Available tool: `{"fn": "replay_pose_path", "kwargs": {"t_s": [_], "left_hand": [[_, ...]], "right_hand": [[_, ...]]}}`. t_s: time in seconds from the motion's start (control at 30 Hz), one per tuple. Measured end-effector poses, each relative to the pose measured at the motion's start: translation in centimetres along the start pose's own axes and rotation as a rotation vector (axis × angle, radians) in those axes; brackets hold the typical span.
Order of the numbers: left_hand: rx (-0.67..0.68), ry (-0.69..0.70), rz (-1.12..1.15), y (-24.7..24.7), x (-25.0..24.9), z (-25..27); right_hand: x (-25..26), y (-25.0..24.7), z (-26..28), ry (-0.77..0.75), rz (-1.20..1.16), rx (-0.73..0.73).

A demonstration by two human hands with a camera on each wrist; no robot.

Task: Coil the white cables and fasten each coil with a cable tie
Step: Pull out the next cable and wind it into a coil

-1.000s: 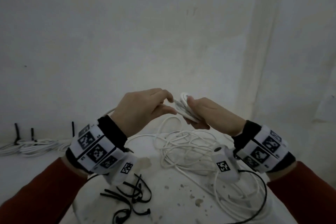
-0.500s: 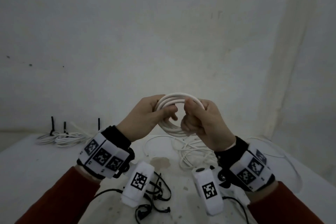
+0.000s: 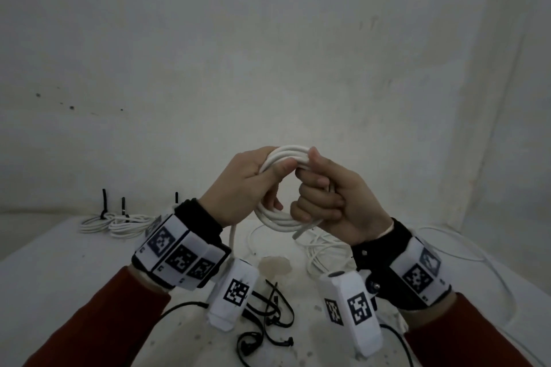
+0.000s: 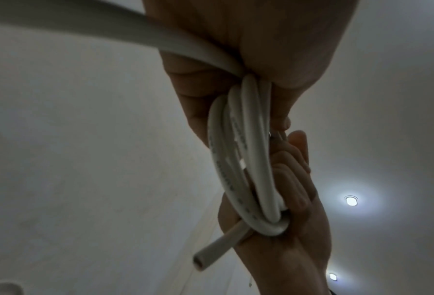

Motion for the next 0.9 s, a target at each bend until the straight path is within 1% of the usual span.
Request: {"fn": "replay_pose_path", "kwargs": {"t_s": [0.1,0.17,0.23,0.3,0.4,0.53,0.63,0.7,0.8,0.83,0.9], "left_hand": [[-0.038,0.08,-0.121,-0.3,-0.6,-0.6],[-0.066,0.098,-0.195,-0.3,-0.4,-0.7],[-0.098,0.111,-0.208,-0.2,0.2,-0.3],[-0.154,0.115,-0.229,-0.1,1.2,0.4],[-0.211,0.078,-0.316,0.0,3.6,1.5],[-0.17,0.057,-0.537,0.6,6.2,3.0],[-0.16,0.053,-0.777,0.9,7.2,3.9],[-0.17,0.106,-0.94,1.0,6.8,4.3],[-0.125,0.247,-1.106,1.8,5.2,4.6],[-0.106,0.296,-1.143,2.2,4.5,4.7],[-0.084,0.378,-1.197,2.5,2.8,4.9]], "right_hand": [[1.3,-0.3,0.1,-0.053,-0.026,-0.056],[2.2,-0.6,0.4,-0.088,-0.082,-0.098],[3.3,-0.9,1.0,-0.146,-0.139,-0.122],[5.0,-1.4,1.8,-0.242,-0.183,-0.135],[8.0,-2.8,3.5,-0.427,-0.27,-0.17],[10.7,-5.3,6.2,-0.657,-0.396,-0.25],[11.3,-6.7,6.9,-0.782,-0.452,-0.236],[11.4,-7.6,7.0,-0.86,-0.419,-0.249],[11.1,-9.2,6.8,-0.945,-0.255,-0.393],[10.9,-9.6,6.7,-0.971,-0.164,-0.458],[10.5,-9.9,6.6,-1.0,0.122,-0.598]]}}
Point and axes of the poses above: each hand's wrist, its own z-axis away from the middle knuckle, its own y-axis out of the palm, x = y × z, the point moved 9 cm from there along -z, towards the middle knuckle, and after that the axes turned 14 degrees about -z, right-handed, at the moved point
